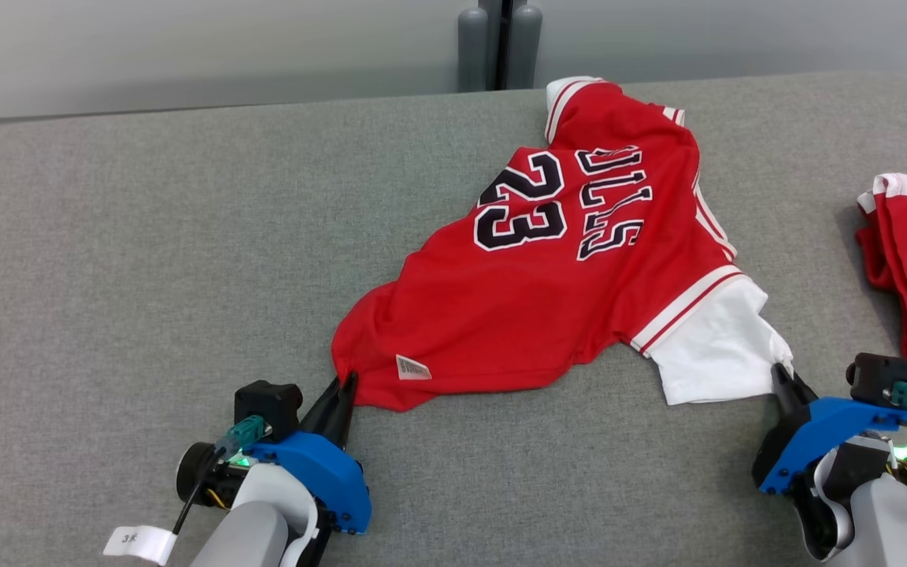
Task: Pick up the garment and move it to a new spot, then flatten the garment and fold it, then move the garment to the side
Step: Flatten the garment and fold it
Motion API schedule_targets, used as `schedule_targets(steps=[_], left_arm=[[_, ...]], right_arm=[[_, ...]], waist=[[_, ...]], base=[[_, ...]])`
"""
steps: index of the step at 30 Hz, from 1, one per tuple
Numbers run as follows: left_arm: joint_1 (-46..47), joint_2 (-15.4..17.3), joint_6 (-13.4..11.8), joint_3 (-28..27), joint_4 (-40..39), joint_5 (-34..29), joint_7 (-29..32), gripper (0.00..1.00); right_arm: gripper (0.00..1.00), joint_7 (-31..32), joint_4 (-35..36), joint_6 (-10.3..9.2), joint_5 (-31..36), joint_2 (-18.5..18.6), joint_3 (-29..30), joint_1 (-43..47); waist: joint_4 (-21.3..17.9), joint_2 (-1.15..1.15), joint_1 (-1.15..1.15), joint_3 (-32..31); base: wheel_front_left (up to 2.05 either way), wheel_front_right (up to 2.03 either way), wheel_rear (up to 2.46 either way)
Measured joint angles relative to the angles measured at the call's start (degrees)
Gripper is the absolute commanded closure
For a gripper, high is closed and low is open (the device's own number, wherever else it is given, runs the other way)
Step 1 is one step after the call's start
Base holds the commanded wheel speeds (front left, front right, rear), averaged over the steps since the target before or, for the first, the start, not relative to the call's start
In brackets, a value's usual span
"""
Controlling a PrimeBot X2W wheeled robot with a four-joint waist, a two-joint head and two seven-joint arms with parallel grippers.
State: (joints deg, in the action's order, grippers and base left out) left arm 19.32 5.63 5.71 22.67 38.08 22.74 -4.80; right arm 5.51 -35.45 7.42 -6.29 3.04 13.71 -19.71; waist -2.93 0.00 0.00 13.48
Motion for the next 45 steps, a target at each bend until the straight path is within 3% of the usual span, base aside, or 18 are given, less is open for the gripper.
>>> schedule_targets(steps=[6, 12, 15, 21, 27, 31, 34, 39, 45], left_arm=[[-1.77, 0.41, 0.38, -1.8, -6.45, 2.48, -3.24, 1.0], [-3.67, 0.79, 0.92, -5.44, -21.09, 10.35, -1.7, 1.0], [-4.3, 2.74, 0.96, -7.09, -29.74, 12.79, 1.46, 1.0], [-4.62, 6.33, -1.79, -11.38, -46.17, 17.66, 9.23, 1.0], [-2.94, 10.56, -5.48, -12.85, -58.09, 16.52, 16.53, 1.0], [-1.18, 12.65, -7.49, -14.15, -61.14, 15.97, 20.23, 1.0], [0.16, 13.26, -8.58, -15.01, -60.47, 16.66, 22.14, 1.0], [6.6, 15.68, -9.15, -16.33, -55.19, 15.01, 23.61, 1.0], [20.09, 19.41, -8.68, -16.22, -44.32, 9.69, 24.04, 1.0]], right_arm=[[1.0, -1.72, 9.02, 0.01, -5.95, -0.23, -1.54, 2.6], [1.0, 1.82, 27.62, 0.04, -9.42, -0.21, -1.23, 6.37], [1.0, 5.12, 37.65, 0.04, -10.17, -0.21, -0.96, 7.45], [1.0, 11.13, 54.23, 0.04, -9.55, 0.05, -0.26, 6.72], [1.0, 16.91, 63.16, 0.04, -7.83, 3.28, -0.31, 1.7], [1.0, 19.5, 63.8, 0.04, -8.21, 8.09, -1.31, -3.31], [1.0, 20.56, 59.94, 0.05, -9.7, 10.37, -3.41, -7.71], [1.0, 19.56, 49.53, 0.04, -11.47, 12.37, -8.58, -17.69], [1.0, 15.01, 33.88, 0.07, -9.48, 14.96, -18.13, -37.07]], waist=[[-0.21, 0.0, 0.0, -2.35], [-0.57, 0.0, 0.0, -5.31], [-0.82, 0.0, 0.0, -6.54], [-1.64, 0.0, 0.0, -8.18], [-2.36, 0.0, -0.01, -7.48], [-2.84, 0.0, -0.01, -5.01], [-3.56, 0.0, 0.0, -1.96], [-5.28, 0.0, 0.0, 5.55], [-6.46, 0.0, 0.02, 14.99]], base=[[0.0, 0.0, 0.0], [0.0, 0.0, 0.0], [0.0, 0.0, 0.0], [0.0, 0.0, 0.0], [0.0, 0.0, 0.0], [0.0, 0.0, 0.0], [0.0, 0.0, 0.0], [0.0, 0.0, 0.0], [0.0, 0.0, 0.0]])
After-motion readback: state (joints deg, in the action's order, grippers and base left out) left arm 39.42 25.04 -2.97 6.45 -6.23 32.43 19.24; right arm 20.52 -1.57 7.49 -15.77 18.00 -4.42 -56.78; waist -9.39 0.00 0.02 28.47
